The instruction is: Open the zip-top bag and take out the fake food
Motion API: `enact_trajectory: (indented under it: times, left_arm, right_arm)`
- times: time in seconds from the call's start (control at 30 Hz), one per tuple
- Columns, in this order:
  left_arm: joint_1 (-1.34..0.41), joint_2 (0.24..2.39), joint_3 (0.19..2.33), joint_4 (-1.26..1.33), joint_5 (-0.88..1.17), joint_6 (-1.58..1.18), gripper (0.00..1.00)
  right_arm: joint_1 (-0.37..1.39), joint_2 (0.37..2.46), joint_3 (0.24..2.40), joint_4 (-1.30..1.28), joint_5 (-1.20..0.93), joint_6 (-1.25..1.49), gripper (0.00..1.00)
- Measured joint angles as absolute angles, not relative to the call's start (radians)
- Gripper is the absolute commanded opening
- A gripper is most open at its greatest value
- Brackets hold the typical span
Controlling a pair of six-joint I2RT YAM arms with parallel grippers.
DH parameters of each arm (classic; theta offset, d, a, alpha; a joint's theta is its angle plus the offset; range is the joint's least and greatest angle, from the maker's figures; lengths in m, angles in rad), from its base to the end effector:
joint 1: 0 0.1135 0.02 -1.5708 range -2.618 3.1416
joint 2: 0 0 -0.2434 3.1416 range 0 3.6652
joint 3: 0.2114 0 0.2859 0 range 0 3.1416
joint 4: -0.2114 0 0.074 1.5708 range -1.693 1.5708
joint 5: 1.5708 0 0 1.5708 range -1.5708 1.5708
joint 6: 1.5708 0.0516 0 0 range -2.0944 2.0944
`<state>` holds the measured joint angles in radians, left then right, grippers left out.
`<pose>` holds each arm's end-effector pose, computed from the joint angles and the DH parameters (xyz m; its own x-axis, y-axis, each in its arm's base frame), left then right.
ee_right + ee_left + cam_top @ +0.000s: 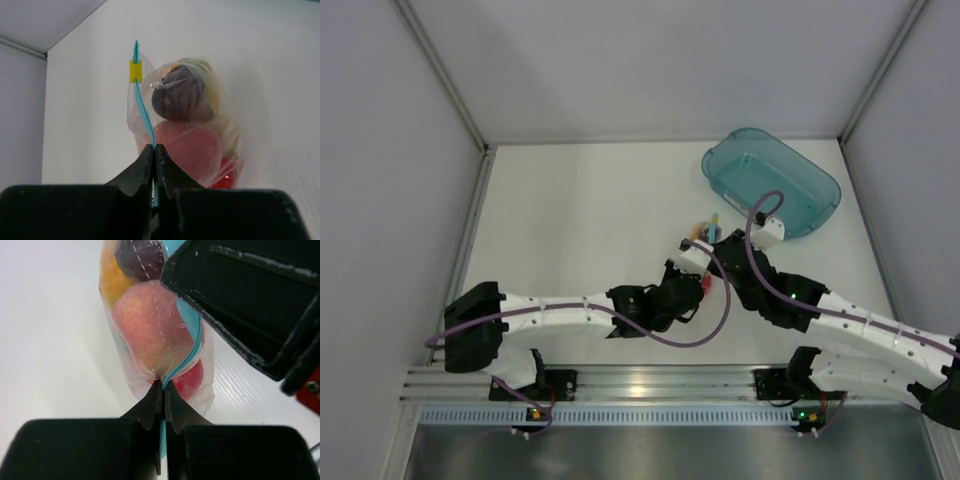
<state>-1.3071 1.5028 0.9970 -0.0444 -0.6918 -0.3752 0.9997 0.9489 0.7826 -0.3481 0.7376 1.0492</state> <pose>0.1293 -0.3525 0.2139 -0.3473 0.2037 -0.9154 0.5100 0.8602 -0.0020 0.1705 0.2012 0.2690 -0.3980 0.5677 -0.7207 0.0781 0.8037 0.5900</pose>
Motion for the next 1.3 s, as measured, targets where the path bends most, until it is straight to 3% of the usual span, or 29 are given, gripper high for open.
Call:
enact_trajectory:
  times: [0.13,0.4,0.63,0.83,1.0,1.3]
  left_arm:
    - [-1.289,1.488,0.975,-0.043,-0.625,-0.333,0.0]
    - [-1.139,1.254,0.841,-0.087,-0.305,-0.188,0.0]
    - [-1.021,1.062,0.847,-0.13,-0.005,-0.065,0.0]
    - [-0.986,1.087,0.927,-0.237,0.287,0.044,0.0]
    - [-0.984,1.122,1.043,-0.353,0.552,0.136,0.0]
    - [-0.963,1.122,1.142,-0.472,0.916,0.26,0.0]
  right_arm:
    - [1.0,0.889,0.746,-0.337,0.736,1.026,0.43]
    - [0.992,0.572,0.633,-0.339,0.693,0.799,0.8]
    - [0.991,0.424,0.616,-0.376,0.599,0.461,0.86]
    - [0.99,0.278,0.61,-0.389,0.389,0.27,0.87]
    - [0.99,0.285,0.678,-0.442,0.182,0.177,0.84]
    - [0.99,0.228,0.849,-0.581,-0.004,0.07,0.81]
